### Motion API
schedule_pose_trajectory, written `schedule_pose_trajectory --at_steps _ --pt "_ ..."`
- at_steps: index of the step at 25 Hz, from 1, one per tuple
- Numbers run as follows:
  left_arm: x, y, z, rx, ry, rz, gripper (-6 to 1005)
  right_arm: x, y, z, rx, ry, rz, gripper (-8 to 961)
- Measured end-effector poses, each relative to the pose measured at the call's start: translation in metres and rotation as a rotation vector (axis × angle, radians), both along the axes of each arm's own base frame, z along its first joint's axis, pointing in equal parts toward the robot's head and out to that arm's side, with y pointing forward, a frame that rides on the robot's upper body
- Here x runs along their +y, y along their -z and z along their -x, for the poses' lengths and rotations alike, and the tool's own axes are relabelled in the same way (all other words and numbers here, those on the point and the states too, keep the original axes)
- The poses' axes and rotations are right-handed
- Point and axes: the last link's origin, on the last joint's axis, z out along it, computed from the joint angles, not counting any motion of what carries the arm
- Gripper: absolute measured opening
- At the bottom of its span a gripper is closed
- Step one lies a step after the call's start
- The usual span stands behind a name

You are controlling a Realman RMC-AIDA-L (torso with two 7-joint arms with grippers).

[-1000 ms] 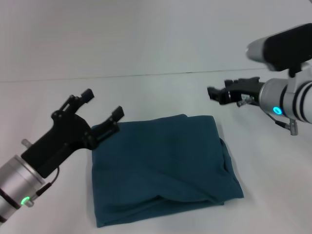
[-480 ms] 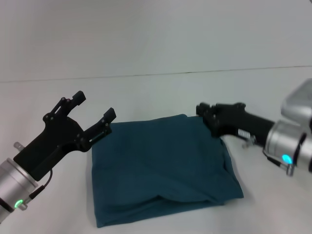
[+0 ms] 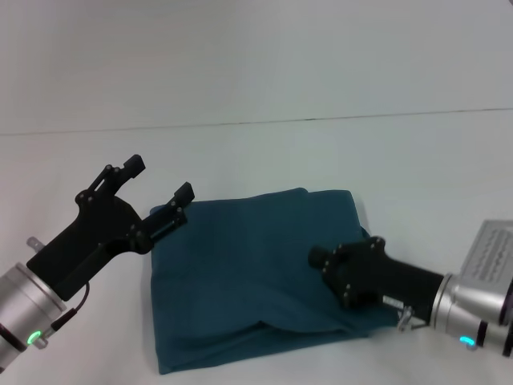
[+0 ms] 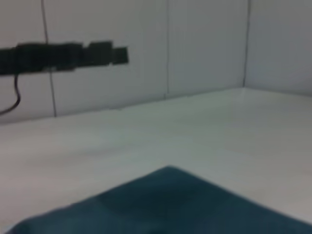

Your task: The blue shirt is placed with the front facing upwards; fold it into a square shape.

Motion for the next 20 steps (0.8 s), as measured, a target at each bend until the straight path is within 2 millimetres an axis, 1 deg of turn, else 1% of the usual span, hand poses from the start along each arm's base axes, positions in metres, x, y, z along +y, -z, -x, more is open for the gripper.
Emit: schedule_pose_trajectory --at_steps 4,12,15,16,20 --pt "0.0 0.0 0.0 0.001 0.0 0.002 917 -0.007 0.011 -0.005 -0.017 0.019 0.039 41" --pt "-0.001 0.003 0.001 0.002 -0.001 0.01 916 -0.023 0.023 -0.019 -0.072 0.04 0.077 41" --pt "-0.002 0.003 0.0 0.001 0.001 0.009 916 -0.029 0.016 -0.017 0.004 0.032 0.033 42" --pt "-0.002 0.003 0.001 0.001 0.001 0.008 916 -0.03 0.009 -0.013 0.055 0.017 -0.009 42" --pt "-0.003 0.002 0.001 -0.003 -0.001 0.003 916 -0.025 -0.009 -0.002 0.172 -0.015 -0.12 42"
